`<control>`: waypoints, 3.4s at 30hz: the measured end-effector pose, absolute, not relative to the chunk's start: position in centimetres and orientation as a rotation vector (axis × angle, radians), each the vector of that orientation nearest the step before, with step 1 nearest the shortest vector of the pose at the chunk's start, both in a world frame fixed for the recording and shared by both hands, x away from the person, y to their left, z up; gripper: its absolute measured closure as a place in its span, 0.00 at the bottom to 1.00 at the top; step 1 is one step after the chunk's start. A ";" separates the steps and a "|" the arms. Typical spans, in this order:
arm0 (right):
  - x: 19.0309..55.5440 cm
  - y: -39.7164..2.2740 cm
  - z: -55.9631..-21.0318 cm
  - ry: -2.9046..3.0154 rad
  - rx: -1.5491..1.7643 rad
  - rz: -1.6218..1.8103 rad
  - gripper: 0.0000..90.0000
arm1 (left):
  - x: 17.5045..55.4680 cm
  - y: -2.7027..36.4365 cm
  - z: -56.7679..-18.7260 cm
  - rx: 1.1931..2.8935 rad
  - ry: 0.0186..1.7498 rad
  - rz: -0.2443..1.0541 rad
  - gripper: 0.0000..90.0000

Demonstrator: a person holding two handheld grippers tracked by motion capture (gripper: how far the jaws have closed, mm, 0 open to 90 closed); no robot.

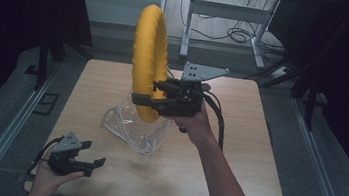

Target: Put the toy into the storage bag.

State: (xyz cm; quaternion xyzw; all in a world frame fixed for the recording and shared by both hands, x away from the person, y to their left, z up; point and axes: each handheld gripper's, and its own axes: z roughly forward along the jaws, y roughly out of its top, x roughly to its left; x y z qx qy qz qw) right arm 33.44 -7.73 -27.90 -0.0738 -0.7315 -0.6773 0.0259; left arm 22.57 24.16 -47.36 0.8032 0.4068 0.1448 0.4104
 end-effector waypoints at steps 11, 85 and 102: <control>33.7 -7.0 -29.3 -2.255 -0.237 -2.050 0.56 | 22.6 24.0 -47.5 2.028 1.024 0.362 0.22; 37.2 -6.7 -40.3 -2.210 -0.461 -1.868 0.55 | 22.6 24.0 -47.5 2.045 1.030 0.372 0.22; 37.5 -7.5 -40.7 -2.258 -0.578 -1.940 0.50 | 22.6 23.9 -47.6 2.051 1.029 0.370 0.22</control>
